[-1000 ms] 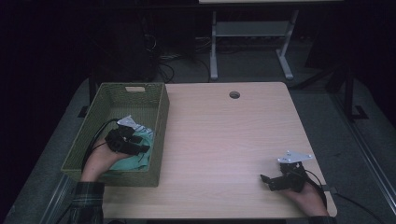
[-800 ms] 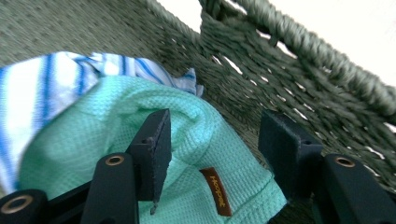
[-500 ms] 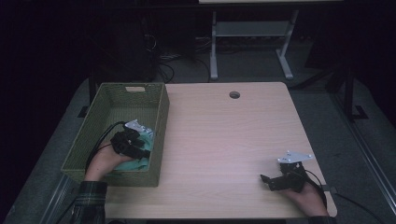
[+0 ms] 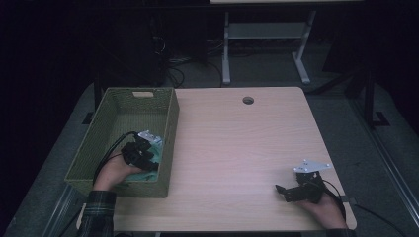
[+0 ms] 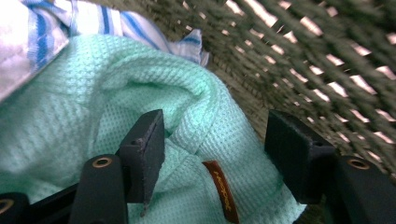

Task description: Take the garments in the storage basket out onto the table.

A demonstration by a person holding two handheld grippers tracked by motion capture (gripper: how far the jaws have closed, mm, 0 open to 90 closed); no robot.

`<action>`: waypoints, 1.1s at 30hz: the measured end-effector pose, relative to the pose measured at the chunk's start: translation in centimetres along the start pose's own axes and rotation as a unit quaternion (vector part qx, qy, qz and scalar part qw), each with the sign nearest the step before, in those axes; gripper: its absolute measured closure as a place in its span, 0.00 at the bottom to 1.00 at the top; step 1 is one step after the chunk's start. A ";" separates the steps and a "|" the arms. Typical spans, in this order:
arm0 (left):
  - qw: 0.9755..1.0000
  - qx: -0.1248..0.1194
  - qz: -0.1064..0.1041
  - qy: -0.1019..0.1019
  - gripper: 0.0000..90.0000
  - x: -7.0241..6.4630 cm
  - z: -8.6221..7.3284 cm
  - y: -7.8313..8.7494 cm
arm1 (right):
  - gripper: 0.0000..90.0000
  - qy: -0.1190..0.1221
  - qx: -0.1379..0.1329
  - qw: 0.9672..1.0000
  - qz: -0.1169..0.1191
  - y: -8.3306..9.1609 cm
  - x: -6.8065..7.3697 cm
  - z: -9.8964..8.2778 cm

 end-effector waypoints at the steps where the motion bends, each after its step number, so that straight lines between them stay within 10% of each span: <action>1: 1.000 0.000 0.000 0.000 0.45 0.0 0.0 0.0 | 0.01 0.000 0.000 1.000 0.000 0.0 0.0 0.0; 19: 0.999 0.012 0.022 0.039 0.91 0.7 0.3 0.5 | 0.01 -0.001 -0.001 1.000 0.000 0.0 0.0 0.0; 33: 0.992 -0.094 0.023 0.075 0.94 1.3 0.6 3.6 | 0.01 0.000 -0.001 1.000 0.000 0.0 0.0 0.0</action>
Point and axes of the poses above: each handheld gripper's, and its own axes: y roughly backward along the jaws, z roughly out of its top, x roughly to its left, the point moved 1 cm from there along -y, roughly forward along the jaws, and after that the axes turned 12 degrees about -x, right-handed, at the moved point
